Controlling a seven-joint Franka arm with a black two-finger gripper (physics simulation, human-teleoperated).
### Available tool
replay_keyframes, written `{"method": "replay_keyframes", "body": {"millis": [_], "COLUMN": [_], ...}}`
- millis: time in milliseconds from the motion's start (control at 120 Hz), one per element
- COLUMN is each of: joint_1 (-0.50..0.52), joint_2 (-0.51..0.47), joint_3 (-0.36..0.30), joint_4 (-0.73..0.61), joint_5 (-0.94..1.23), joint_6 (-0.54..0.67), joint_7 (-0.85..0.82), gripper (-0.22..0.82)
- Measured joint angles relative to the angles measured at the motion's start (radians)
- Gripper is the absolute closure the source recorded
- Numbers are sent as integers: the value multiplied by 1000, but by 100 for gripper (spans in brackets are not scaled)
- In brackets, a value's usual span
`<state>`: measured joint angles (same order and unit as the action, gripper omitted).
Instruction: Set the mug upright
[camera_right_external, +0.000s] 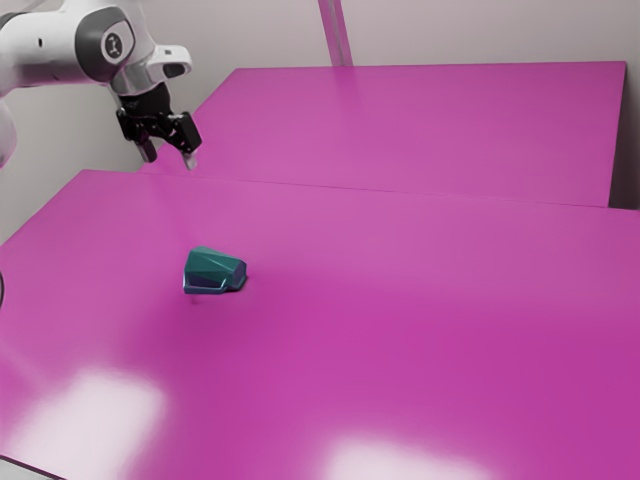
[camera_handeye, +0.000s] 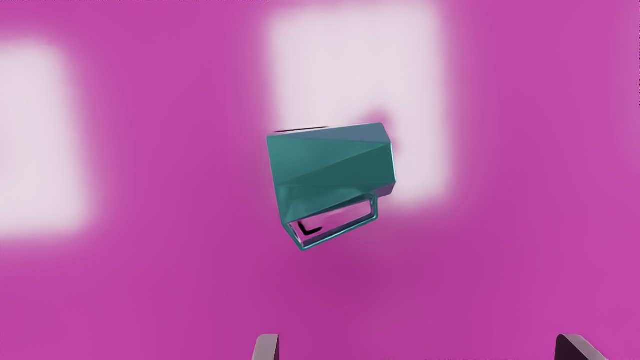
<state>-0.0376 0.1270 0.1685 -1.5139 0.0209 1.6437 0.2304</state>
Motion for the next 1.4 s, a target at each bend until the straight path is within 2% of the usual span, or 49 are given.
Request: {"method": "replay_keyframes", "body": {"millis": [167, 300, 433, 592, 733, 833, 975, 1192, 1400], "joint_1": [3, 8, 11, 64, 93, 121, 147, 155, 144], "joint_2": [0, -63, -169, -207, -238, -215, -133, -40, 7], "joint_3": [48, 97, 136, 147, 147, 147, 146, 138, 137], "joint_4": [-22, -190, -429, -604, -729, -751, -736, -709, -712], "joint_5": [-41, -73, -124, -383, -539, -585, -731, -933, -1096], "joint_6": [27, 125, 303, 484, 585, 643, 691, 713, 706], "joint_7": [35, 55, 74, 190, 345, 458, 653, 967, 1237], "gripper": [0, 0, 0, 0, 0, 0, 0, 0, 0]}}
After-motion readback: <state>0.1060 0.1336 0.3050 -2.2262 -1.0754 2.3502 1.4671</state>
